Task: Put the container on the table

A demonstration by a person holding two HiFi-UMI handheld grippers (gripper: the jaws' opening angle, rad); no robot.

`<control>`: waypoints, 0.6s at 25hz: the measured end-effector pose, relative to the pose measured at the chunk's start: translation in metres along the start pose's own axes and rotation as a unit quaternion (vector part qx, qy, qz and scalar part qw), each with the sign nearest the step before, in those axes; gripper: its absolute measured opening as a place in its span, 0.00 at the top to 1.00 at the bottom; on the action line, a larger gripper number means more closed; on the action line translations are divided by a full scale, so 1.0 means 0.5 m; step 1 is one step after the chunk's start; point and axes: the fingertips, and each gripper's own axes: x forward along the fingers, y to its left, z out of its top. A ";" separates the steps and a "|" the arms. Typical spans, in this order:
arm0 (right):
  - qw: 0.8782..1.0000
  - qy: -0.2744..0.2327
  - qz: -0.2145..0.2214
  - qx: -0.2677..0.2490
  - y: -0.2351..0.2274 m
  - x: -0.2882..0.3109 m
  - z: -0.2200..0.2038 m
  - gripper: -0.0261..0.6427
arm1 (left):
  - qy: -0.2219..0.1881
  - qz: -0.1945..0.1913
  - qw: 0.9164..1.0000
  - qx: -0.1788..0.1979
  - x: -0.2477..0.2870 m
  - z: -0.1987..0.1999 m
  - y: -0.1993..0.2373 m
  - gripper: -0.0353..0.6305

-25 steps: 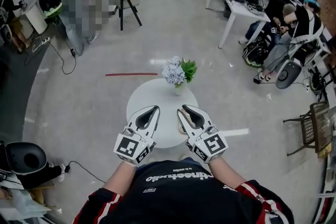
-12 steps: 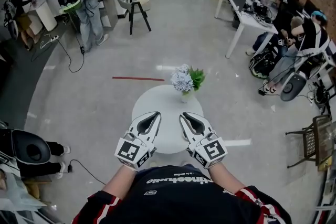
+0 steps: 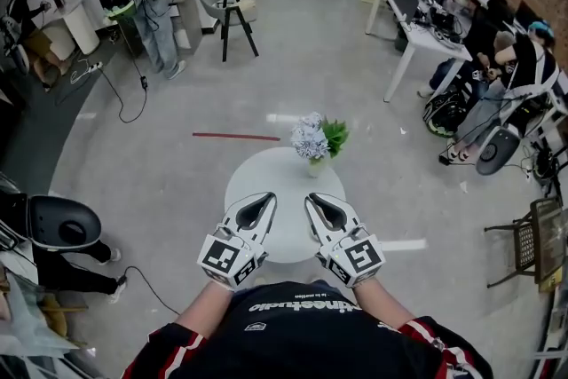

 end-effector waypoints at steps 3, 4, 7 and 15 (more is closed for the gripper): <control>1.000 -0.002 0.000 0.000 0.002 -0.001 0.006 0.91 | 0.001 -0.004 1.000 -0.003 0.001 0.001 -0.005 0.91; 1.000 -0.003 0.000 -0.001 0.002 -0.001 0.007 0.92 | 0.001 -0.005 1.000 -0.003 0.002 0.000 -0.006 0.91; 1.000 -0.005 0.002 -0.002 -0.001 -0.002 0.004 0.94 | 0.002 -0.006 1.000 -0.003 0.006 -0.001 -0.009 0.91; 1.000 -0.005 0.007 -0.009 0.010 -0.008 -0.004 0.94 | 0.001 -0.007 1.000 -0.006 0.000 -0.011 -0.016 0.91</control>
